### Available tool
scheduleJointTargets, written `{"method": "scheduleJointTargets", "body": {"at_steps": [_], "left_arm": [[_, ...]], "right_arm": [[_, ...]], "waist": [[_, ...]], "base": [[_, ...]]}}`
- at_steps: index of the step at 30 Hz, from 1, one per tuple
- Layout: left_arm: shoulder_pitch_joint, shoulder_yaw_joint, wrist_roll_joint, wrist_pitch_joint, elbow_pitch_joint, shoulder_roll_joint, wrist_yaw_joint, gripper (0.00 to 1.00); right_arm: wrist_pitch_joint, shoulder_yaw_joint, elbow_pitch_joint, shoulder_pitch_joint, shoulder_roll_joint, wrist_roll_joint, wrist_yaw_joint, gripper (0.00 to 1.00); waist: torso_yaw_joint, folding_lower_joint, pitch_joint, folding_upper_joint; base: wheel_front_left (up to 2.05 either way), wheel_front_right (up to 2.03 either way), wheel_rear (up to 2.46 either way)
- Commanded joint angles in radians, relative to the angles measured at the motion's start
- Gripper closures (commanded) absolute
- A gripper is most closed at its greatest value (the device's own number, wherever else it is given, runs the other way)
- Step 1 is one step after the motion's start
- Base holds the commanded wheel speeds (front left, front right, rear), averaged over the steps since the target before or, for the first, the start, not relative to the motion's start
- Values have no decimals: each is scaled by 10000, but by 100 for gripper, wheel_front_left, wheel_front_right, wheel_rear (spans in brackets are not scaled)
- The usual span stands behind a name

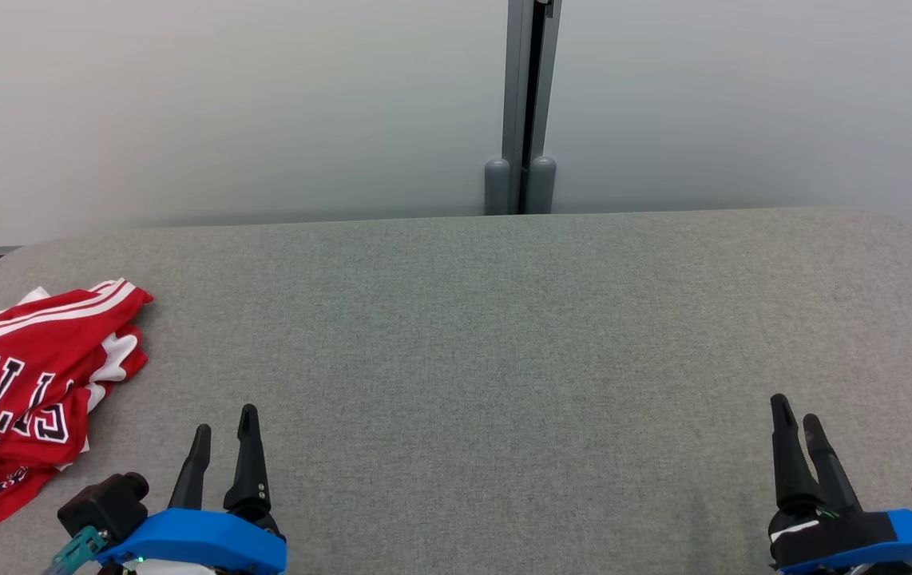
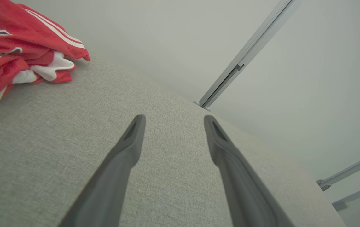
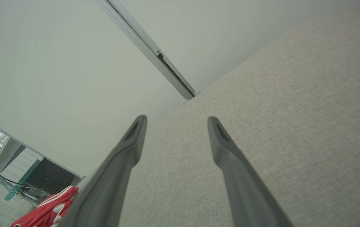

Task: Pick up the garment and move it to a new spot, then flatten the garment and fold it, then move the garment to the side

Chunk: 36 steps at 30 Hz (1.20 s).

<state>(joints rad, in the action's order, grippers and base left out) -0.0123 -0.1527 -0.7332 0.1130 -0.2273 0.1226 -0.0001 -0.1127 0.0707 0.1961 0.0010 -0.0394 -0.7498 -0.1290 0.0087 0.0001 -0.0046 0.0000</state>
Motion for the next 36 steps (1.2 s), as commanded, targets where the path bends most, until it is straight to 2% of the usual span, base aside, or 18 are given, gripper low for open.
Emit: {"method": "scheduleJointTargets", "body": {"at_steps": [1, 22, 36], "left_arm": [[-56, -102, 322, 107, 155, 97, 51, 0], [83, -604, 2213, 630, 135, 299, 383, 0], [227, -786, 2818, 850, -8, 353, 473, 0]], "right_arm": [[-116, -12, -136, -31, -85, 289, -14, 0], [-640, -69, -58, 107, -107, 2281, -19, 0], [-742, -161, -13, 195, -122, 3393, -22, 0]], "waist": [[0, 0, 6, 0], [18, 0, 45, 0], [88, 0, 37, 0]], "base": [[0, 0, 0], [0, 0, 0], [0, 0, 0]]}}
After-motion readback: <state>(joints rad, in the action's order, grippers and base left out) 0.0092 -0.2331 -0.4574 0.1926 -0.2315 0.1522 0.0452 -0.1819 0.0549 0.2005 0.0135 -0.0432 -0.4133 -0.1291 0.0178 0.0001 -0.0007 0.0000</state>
